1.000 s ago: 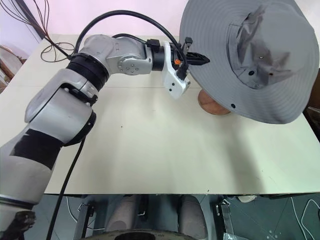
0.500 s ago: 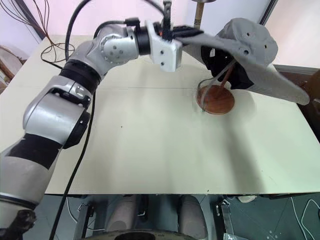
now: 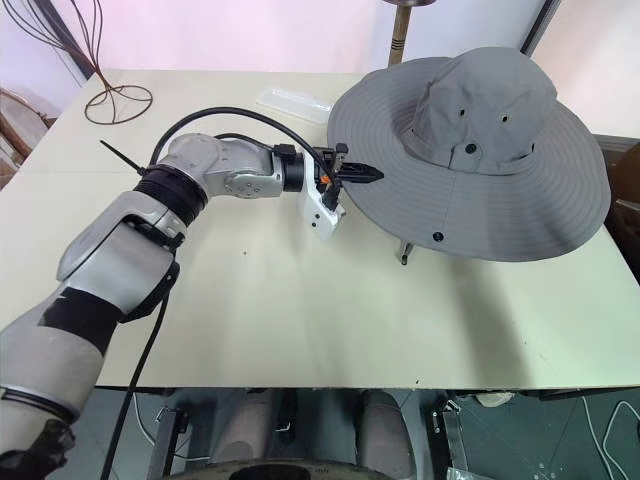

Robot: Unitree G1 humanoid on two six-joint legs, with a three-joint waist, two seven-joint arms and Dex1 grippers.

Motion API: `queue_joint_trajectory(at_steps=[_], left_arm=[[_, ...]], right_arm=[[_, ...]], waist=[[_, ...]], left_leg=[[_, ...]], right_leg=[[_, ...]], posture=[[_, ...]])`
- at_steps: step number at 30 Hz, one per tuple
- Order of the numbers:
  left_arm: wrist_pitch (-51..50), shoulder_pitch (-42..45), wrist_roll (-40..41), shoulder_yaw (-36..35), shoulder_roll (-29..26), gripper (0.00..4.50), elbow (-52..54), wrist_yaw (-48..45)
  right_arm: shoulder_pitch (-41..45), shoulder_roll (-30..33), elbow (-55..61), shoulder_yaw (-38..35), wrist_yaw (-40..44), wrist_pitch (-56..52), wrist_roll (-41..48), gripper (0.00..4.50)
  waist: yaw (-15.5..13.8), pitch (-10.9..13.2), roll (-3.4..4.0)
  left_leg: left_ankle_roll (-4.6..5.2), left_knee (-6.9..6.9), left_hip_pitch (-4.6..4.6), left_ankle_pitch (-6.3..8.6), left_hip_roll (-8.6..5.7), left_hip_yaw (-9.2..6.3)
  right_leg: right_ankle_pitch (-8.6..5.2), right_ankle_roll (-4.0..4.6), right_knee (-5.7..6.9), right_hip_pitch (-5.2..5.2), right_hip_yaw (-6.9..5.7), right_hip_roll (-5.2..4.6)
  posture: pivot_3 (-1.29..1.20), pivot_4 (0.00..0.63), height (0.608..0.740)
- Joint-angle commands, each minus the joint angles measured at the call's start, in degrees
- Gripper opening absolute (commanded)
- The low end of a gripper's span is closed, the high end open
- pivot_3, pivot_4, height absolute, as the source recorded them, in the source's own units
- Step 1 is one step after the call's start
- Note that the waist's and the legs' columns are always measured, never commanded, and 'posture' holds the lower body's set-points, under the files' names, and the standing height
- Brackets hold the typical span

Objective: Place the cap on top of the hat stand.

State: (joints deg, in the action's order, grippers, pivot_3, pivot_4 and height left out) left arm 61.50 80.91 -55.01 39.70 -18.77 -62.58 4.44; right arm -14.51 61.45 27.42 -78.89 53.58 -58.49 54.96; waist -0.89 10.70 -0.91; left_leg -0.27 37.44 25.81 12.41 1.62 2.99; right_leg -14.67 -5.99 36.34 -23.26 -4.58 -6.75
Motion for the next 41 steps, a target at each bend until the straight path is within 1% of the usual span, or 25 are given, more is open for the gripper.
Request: queue_joint_trajectory(at_steps=[1,4,6,8,11,14,17,20,23,25,26,27,28,29,30,33,35,36,37,41], left_arm=[[0.8,2.8,1.6,-1.0,-0.6,0.03,-0.5,0.9],[1.6,2.9,2.1,-1.1,-1.3,0.97,-1.0,0.5],[2.7,2.5,2.8,-1.1,-1.7,1.91,-1.2,-0.3],[3.8,2.0,3.9,-1.5,-1.9,3.07,-1.4,-1.6],[5.3,0.9,5.6,-2.0,-2.9,4.47,-1.0,-3.2],[5.9,-0.3,7.3,-2.9,-4.5,4.47,-0.7,-4.9],[6.8,-1.9,11.1,-4.7,-6.6,4.47,-0.6,-8.0],[7.4,-4.3,19.0,-8.3,-10.4,4.47,-1.3,-15.5],[0.7,-6.9,31.8,-15.0,-13.3,4.47,-2.8,-29.6],[-12.0,-10.1,47.1,-21.8,-13.4,4.47,0.7,-48.9],[-21.4,-11.7,54.9,-25.2,-14.1,4.47,4.1,-59.8],[-33.7,-12.9,61.6,-28.1,-15.8,4.47,7.8,-70.3],[-43.1,-13.7,66.3,-30.2,-17.7,4.47,11.3,-77.9],[-50.9,-14.2,69.7,-31.9,-19.4,4.47,14.2,-83.1],[-59.4,-13.2,71.1,-32.8,-21.3,4.47,15.1,-86.5],[-75.2,-9.0,73.8,-34.1,-26.1,4.47,15.3,-94.4],[-83.6,-7.1,79.7,-32.1,-29.9,4.47,17.9,-96.7],[-86.5,-6.3,82.1,-30.9,-31.3,4.47,18.8,-96.9],[-87.3,-5.5,83.3,-30.1,-32.1,4.47,19.2,-96.9],[-85.5,-2.6,83.1,-28.7,-31.8,4.47,19.0,-96.9]], right_arm=[[-0.8,-0.5,0.1,-1.1,-0.3,0.7,-0.8,4.50],[-2.6,-0.8,-0.7,-1.0,0.5,1.5,-2.9,4.50],[-3.4,-0.7,-1.4,-0.7,0.8,2.3,-4.3,4.50],[-3.5,-0.6,-2.0,-0.6,1.2,2.8,-4.9,4.50],[-3.5,-0.2,-2.2,0.0,1.7,3.3,-5.6,4.50],[-3.6,0.2,-2.9,1.0,2.5,4.1,-6.7,4.50],[-3.6,0.8,-3.7,1.3,3.5,4.4,-7.7,4.50],[-4.5,1.7,-5.4,1.7,5.6,5.2,-9.6,4.50],[-5.9,2.7,-8.2,1.7,8.8,6.7,-12.0,4.50],[-6.3,3.6,-10.5,1.7,10.7,7.7,-13.5,4.50],[-6.5,4.3,-12.0,1.6,11.9,8.0,-14.1,4.50],[-6.7,5.0,-13.6,1.4,13.4,8.1,-14.5,4.50],[-6.9,5.6,-14.8,1.2,14.8,8.2,-15.0,4.50],[-7.1,6.2,-15.8,1.1,16.2,8.4,-15.4,4.50],[-7.5,6.8,-17.1,1.0,17.7,8.8,-15.9,4.50],[-6.9,9.2,-21.7,1.7,20.6,10.6,-18.0,4.50],[-5.4,11.2,-24.9,2.7,21.5,11.6,-19.2,4.50],[-4.6,11.9,-26.1,3.2,22.1,11.8,-19.5,4.50],[-3.7,12.6,-27.2,3.7,22.7,11.9,-19.6,4.50],[-0.4,13.7,-29.3,6.1,23.7,12.6,-20.5,4.50]], waist=[[0.0,0.0,0.00],[0.0,0.0,0.02],[0.0,0.0,0.02],[0.0,0.0,0.02],[0.0,0.0,0.03],[0.1,0.0,0.02],[0.1,0.0,0.03],[0.1,0.0,0.05],[0.2,0.0,0.05],[0.2,0.0,0.07],[0.2,0.0,0.09],[0.2,0.0,0.08],[0.3,0.0,0.08],[0.3,0.0,0.08],[0.3,0.0,0.05],[0.2,0.0,0.04],[0.4,0.0,0.02],[0.4,0.0,0.02],[0.3,0.0,0.05],[0.0,-0.1,0.15]], left_leg=[[0.00,0.00,0.00,0.00,0.00,0.00],[0.00,0.00,-0.02,0.00,0.01,-0.01],[0.00,0.00,-0.01,0.00,0.01,0.00],[0.00,0.00,-0.01,0.00,0.01,0.00],[0.00,0.00,-0.02,0.00,0.01,0.00],[0.00,0.00,-0.02,0.00,0.00,0.00],[0.00,0.00,-0.04,0.00,0.01,0.00],[0.00,0.00,-0.07,0.00,0.02,0.01],[0.00,0.00,-0.10,0.00,0.02,0.03],[-0.01,0.01,-0.15,-0.01,0.02,0.10],[-0.01,0.04,-0.17,-0.01,0.03,0.12],[-0.01,0.05,-0.20,-0.01,0.03,0.15],[-0.01,0.06,-0.21,-0.01,0.03,0.14],[-0.02,0.11,-0.21,-0.01,0.08,0.15],[-0.02,0.12,-0.21,-0.01,0.06,0.14],[-0.01,0.26,-0.20,0.00,0.05,0.13],[0.00,0.41,-0.17,0.00,0.03,0.11],[0.00,0.44,-0.19,0.01,0.05,0.10],[0.00,0.45,-0.24,0.02,0.09,0.05],[0.00,0.45,-0.33,0.03,0.13,-0.01]], right_leg=[[0.00,0.00,0.00,0.00,0.00,0.00],[0.00,0.00,0.00,0.00,0.00,0.00],[0.00,0.00,0.00,0.00,0.00,0.00],[0.00,0.00,0.00,0.00,0.00,0.00],[0.00,0.00,0.00,0.00,0.00,0.00],[0.00,0.00,0.00,0.01,0.00,0.00],[0.00,0.00,0.03,0.00,0.00,0.00],[0.00,0.00,0.05,0.00,0.01,0.00],[0.01,0.00,0.10,0.01,0.00,0.00],[0.00,0.00,0.13,0.03,0.00,0.00],[0.00,0.01,0.17,0.04,0.01,-0.01],[0.00,0.01,0.17,0.07,0.01,-0.01],[0.00,0.01,0.21,0.09,0.00,0.00],[0.00,0.02,0.29,0.09,0.01,0.01],[0.00,0.02,0.32,0.08,0.00,0.02],[-0.02,0.00,0.47,0.09,0.00,0.06],[-0.03,0.00,0.60,0.08,0.00,0.07],[-0.03,0.01,0.62,0.09,0.00,0.06],[-0.04,0.02,0.60,0.15,0.01,0.06],[-0.09,0.00,0.60,0.26,0.00,0.00]], posture=[[0.00,0.150,0.740],[0.00,0.150,0.740],[0.00,0.150,0.740],[0.00,0.150,0.740],[0.00,0.150,0.740],[0.00,0.150,0.740],[0.00,0.150,0.740],[0.00,0.150,0.740],[0.00,0.150,0.740],[0.00,0.150,0.740],[0.00,0.150,0.740],[0.00,0.150,0.740],[0.00,0.150,0.740],[0.00,0.150,0.740],[0.00,0.150,0.740],[0.00,0.150,0.740],[0.00,0.150,0.740],[0.00,0.150,0.740],[0.00,0.150,0.740],[0.00,0.150,0.740]])
